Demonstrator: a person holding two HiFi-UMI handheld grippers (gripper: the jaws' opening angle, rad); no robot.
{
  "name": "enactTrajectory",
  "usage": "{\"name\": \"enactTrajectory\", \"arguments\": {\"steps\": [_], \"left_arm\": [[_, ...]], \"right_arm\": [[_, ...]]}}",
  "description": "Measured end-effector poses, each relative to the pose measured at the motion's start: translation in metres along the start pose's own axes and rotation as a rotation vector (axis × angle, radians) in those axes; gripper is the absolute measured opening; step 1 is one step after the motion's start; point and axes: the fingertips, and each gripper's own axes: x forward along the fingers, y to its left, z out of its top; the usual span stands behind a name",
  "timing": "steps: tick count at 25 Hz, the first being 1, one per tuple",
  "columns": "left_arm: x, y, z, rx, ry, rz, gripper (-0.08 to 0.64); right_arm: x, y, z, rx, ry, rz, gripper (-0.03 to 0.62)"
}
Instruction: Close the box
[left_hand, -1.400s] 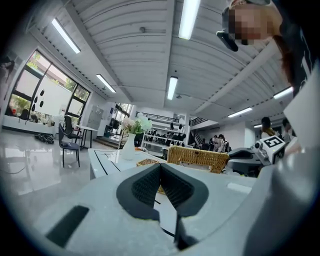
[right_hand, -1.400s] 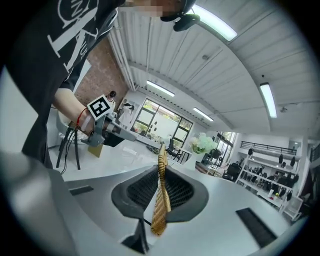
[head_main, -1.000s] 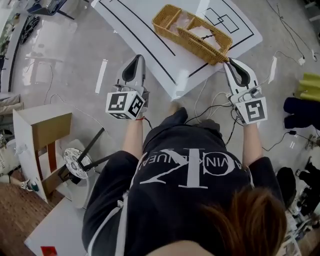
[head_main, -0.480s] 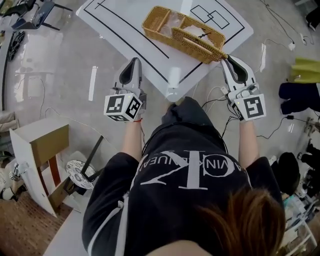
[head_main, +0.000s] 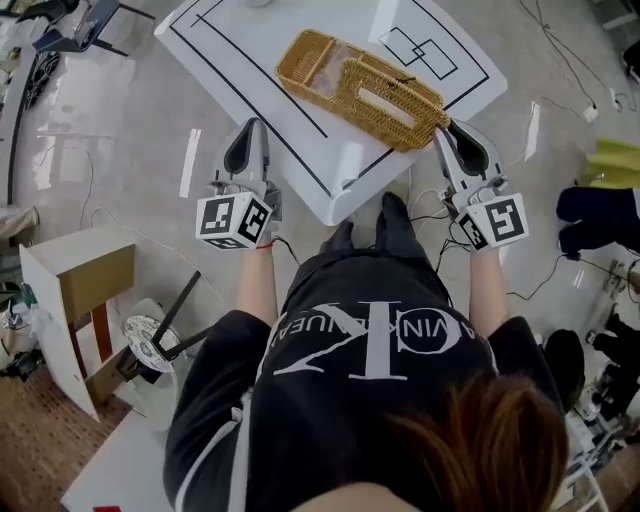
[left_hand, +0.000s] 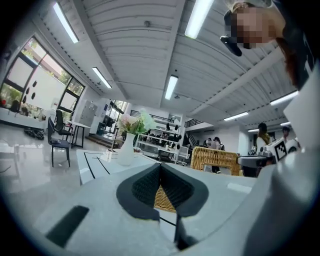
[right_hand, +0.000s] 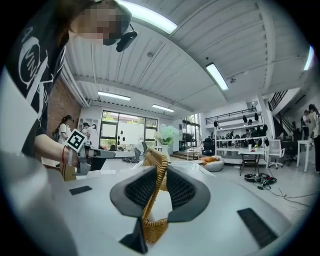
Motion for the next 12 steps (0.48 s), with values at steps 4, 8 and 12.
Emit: {"name": "enactTrajectory", "arguments": {"steps": [4, 8, 12], "left_arm": [[0.019, -0.013, 0.004, -0.02, -0.014, 0.043, 0.008], [0.033, -0.028, -0.002, -0.018, 0.005, 0.065, 0.008], [0.041, -0.028, -0.003, -0.021, 0.019, 0.104, 0.008]], "right_arm": [[0.009, -0.02, -0.008, 0.067, 0.01, 0.062, 0.073], [0.019, -0.037, -0.018, 0.151, 0.016, 0.13, 0.083], [0.025, -0.048, -0.023, 0.227, 0.011, 0.178, 0.087]]}}
